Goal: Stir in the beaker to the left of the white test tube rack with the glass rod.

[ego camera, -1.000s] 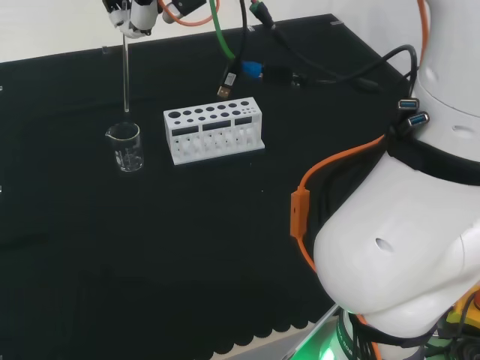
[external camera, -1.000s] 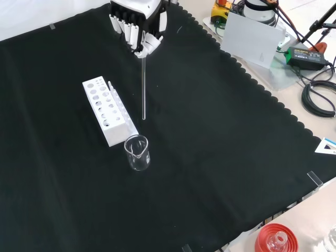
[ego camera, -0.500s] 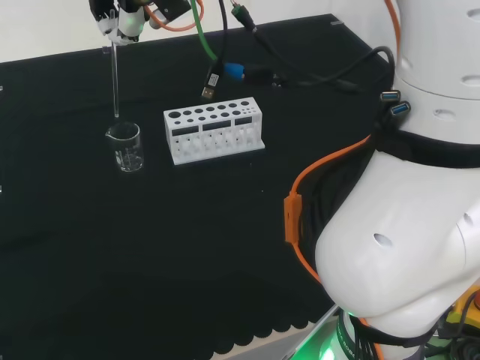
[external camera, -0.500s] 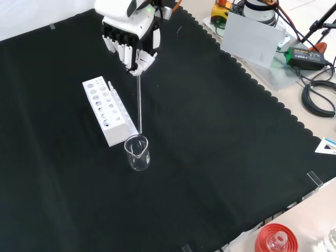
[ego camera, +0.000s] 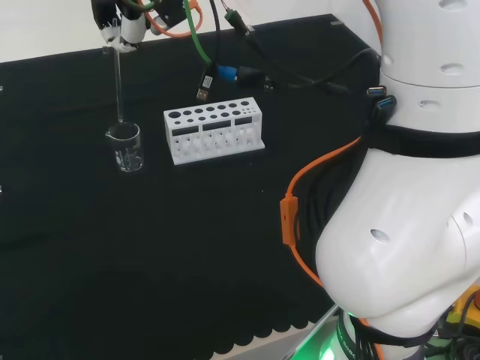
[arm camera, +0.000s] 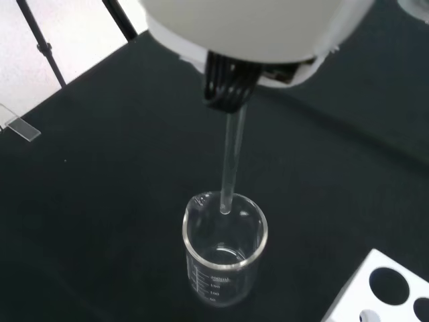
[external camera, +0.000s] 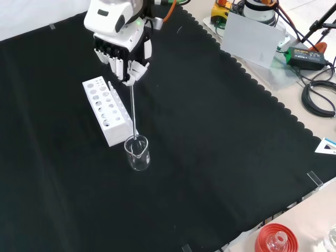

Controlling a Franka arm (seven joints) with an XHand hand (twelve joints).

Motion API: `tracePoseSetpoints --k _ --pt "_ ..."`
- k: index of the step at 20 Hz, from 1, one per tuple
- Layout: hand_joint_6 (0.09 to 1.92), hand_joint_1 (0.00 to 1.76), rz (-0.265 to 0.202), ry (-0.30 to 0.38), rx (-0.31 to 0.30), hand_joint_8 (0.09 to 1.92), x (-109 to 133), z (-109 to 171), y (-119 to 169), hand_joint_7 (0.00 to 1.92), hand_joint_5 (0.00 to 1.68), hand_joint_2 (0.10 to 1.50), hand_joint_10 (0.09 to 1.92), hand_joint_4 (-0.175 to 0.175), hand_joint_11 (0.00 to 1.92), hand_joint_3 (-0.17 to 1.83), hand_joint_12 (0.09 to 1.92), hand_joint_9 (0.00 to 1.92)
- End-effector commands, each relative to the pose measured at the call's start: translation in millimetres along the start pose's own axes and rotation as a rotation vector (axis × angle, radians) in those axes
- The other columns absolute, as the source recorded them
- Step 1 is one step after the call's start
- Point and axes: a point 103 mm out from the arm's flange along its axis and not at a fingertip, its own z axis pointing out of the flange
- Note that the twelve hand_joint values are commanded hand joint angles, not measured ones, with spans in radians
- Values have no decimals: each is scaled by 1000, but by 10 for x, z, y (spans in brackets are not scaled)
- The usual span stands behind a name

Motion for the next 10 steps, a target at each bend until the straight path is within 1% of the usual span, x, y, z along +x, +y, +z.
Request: tracePoseSetpoints --k 1,10 --pt "714 1333 0 4 8 703 -94 108 49 1431 1193 530 406 -175 1663 879 667 1794" --pt "715 1333 -16 21 17 702 -120 318 140 1432 1193 528 404 -175 1663 881 668 1795"
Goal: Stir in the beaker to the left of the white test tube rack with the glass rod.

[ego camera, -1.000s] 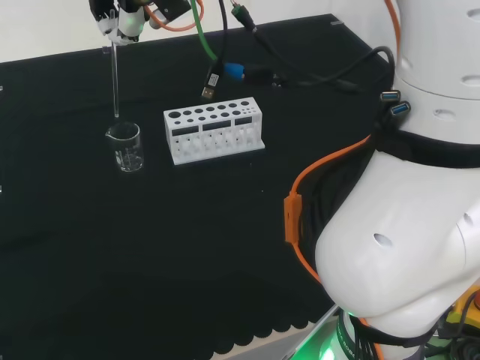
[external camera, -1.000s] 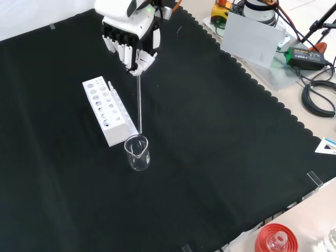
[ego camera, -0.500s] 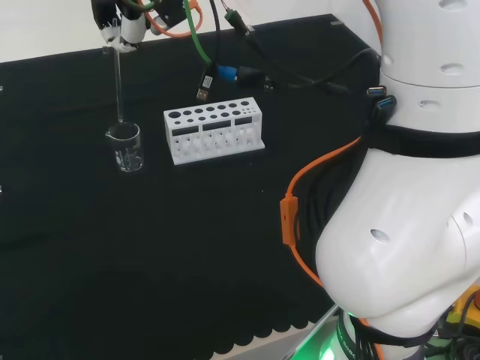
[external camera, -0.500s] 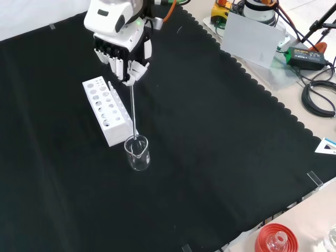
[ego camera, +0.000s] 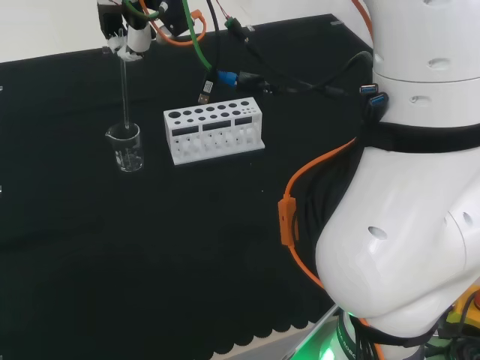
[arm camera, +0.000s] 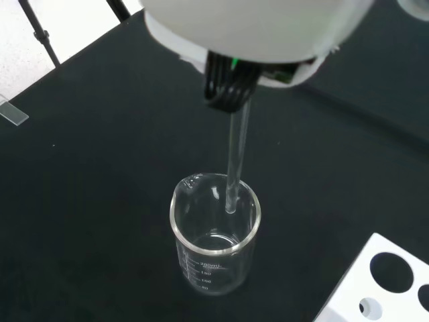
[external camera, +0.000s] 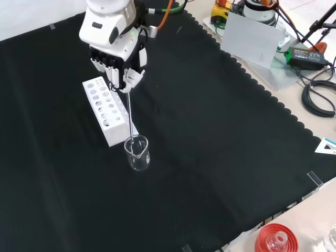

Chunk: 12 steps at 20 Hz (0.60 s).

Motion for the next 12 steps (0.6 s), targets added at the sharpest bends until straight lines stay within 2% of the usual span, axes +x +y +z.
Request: tracePoseSetpoints --k 1,12 --pt "715 1333 -8 3 4 702 -20 107 54 1432 1194 528 404 -175 1663 881 668 1795" --pt "716 1333 -16 -2 37 701 -55 328 76 1433 1195 526 401 -175 1663 884 669 1796"
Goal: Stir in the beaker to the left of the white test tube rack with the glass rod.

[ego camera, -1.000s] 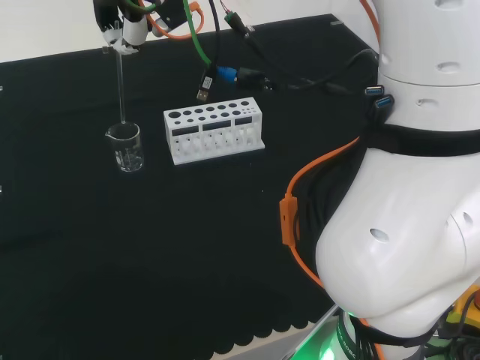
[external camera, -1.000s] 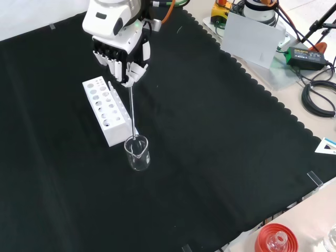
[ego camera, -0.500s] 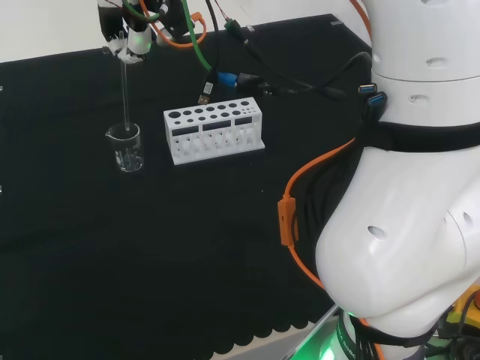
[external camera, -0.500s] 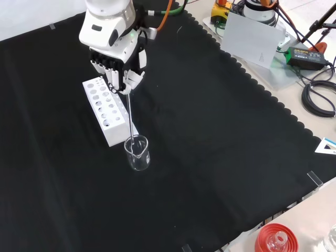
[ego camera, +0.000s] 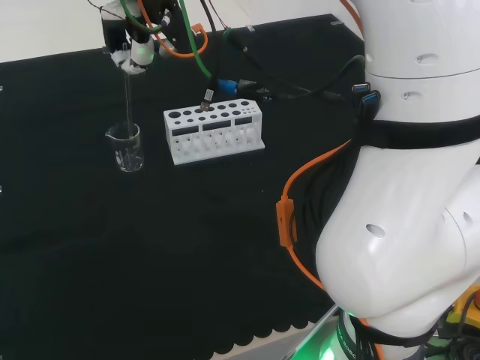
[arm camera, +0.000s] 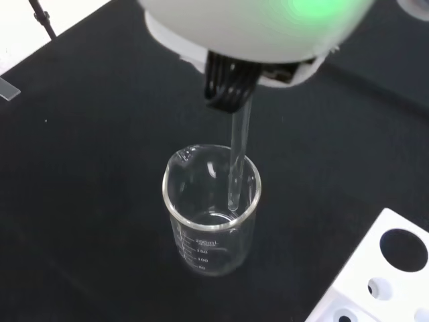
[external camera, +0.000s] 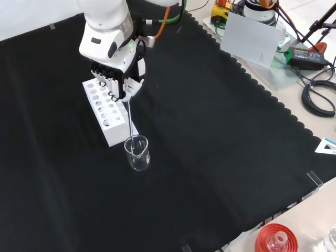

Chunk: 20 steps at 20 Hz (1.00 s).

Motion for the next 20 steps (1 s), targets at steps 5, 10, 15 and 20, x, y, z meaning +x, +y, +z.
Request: tracePoseSetpoints --k 5,10,15,20 --pt "717 1333 -20 -19 19 701 89 54 -31 1433 1195 525 400 -175 1664 886 669 1796" --pt "718 1333 -39 -23 28 700 253 76 -32 1434 1195 524 399 -175 1664 888 669 1797" --pt "719 1333 -59 -19 36 698 388 131 14 1434 1196 523 398 -175 1664 889 670 1798" --pt "720 1333 -76 -15 43 698 449 206 120 1435 1196 522 397 -175 1664 890 670 1799"
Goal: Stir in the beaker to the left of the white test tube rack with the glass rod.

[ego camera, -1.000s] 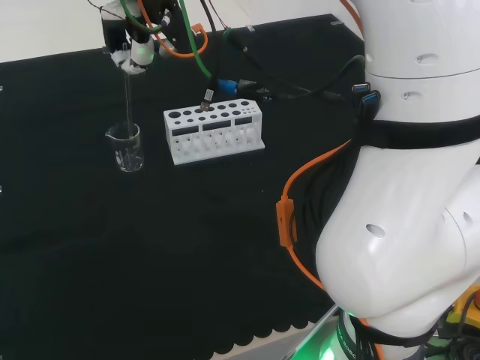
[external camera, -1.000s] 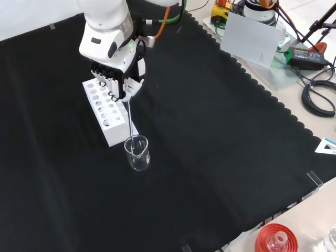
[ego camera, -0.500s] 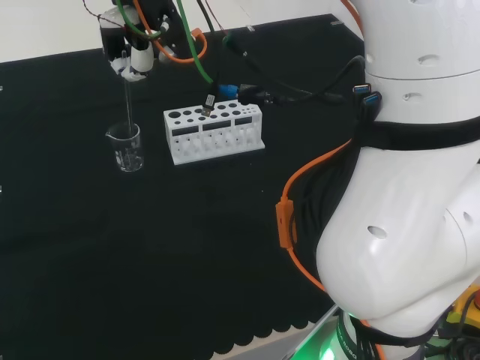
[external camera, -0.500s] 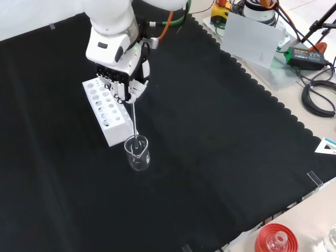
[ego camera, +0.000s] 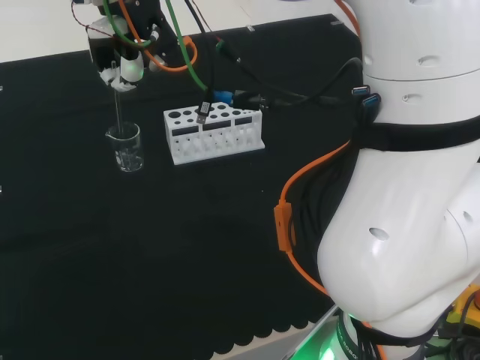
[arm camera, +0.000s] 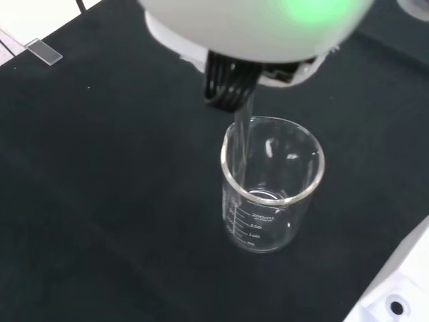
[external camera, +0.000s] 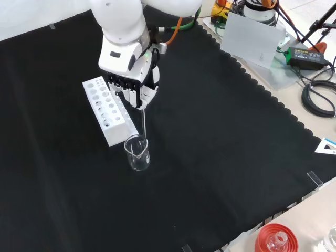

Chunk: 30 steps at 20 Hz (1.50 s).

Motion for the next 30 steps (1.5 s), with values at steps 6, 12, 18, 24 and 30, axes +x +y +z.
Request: tracePoseSetpoints --k 6,12,18,24,30 --pt "721 1333 -27 12 14 698 -13 116 256 1435 1195 522 395 -175 1664 891 670 1800" --pt "723 1333 -14 17 17 697 -224 153 310 1435 1195 521 394 -175 1663 892 670 1800" --pt "725 1333 8 21 15 697 -428 166 264 1435 1194 522 392 -175 1663 892 671 1800" --pt "727 1333 21 24 19 698 -488 178 174 1435 1193 522 391 -175 1662 892 671 1800" --pt "729 1333 10 14 16 698 -319 176 128 1434 1191 523 390 -175 1662 891 672 1800"
